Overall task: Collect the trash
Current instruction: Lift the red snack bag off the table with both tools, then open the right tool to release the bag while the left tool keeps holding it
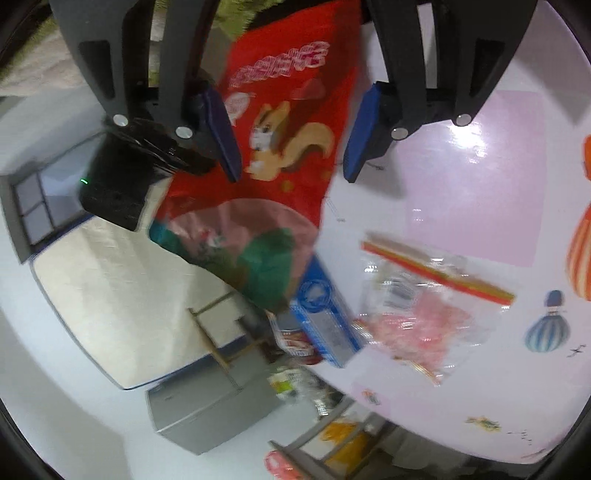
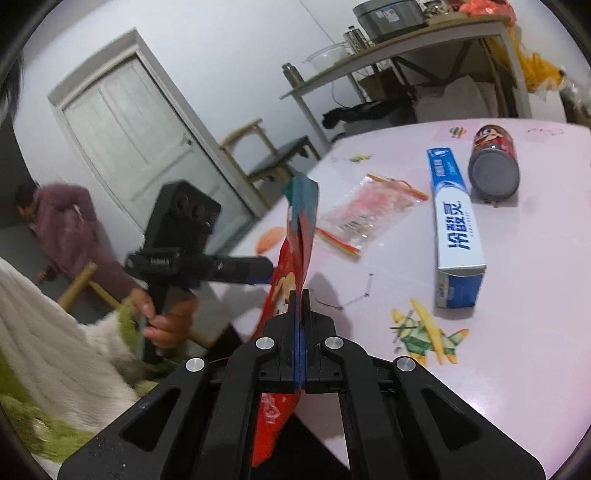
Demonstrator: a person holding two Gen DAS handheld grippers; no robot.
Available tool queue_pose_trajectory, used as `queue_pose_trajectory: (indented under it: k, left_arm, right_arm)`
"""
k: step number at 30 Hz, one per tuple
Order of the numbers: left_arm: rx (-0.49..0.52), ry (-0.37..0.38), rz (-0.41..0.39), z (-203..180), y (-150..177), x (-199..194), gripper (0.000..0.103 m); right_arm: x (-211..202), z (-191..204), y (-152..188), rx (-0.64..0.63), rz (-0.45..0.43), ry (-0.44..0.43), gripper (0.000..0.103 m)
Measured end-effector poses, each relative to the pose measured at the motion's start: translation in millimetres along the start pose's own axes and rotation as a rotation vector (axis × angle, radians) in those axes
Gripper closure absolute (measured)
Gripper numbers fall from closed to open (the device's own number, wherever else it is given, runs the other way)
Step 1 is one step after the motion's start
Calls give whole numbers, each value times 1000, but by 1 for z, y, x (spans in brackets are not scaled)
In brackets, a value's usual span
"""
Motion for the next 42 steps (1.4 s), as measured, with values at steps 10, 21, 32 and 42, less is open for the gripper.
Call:
queue_pose_trajectory:
  k: [10, 21, 32, 42]
  left_arm:
    - [-90, -8, -61, 6, 11, -15, 78]
    - [-187, -99, -299, 32, -6, -89, 102]
    - [-156, -460, -398, 66, -10, -126, 103]
    - [-168, -502, -460, 85, -31, -141, 103]
  right_arm:
    - [24, -7, -25, 80, -28, -26, 103]
    - [88, 16, -49, 99, 35, -53, 100]
    - [99, 1, -44, 76, 141, 187, 49]
    - [120, -55, -60, 285, 189, 457, 35]
Point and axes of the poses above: each gripper's, at about its wrist camera, not at the fingertips, and x roughly the way its jaws point, z to its left, y to its underside, the point moved 9 cm from there along x, roughly the way its jaws point, and after that the axes turned 1 degree about y, right-handed, at the moved point
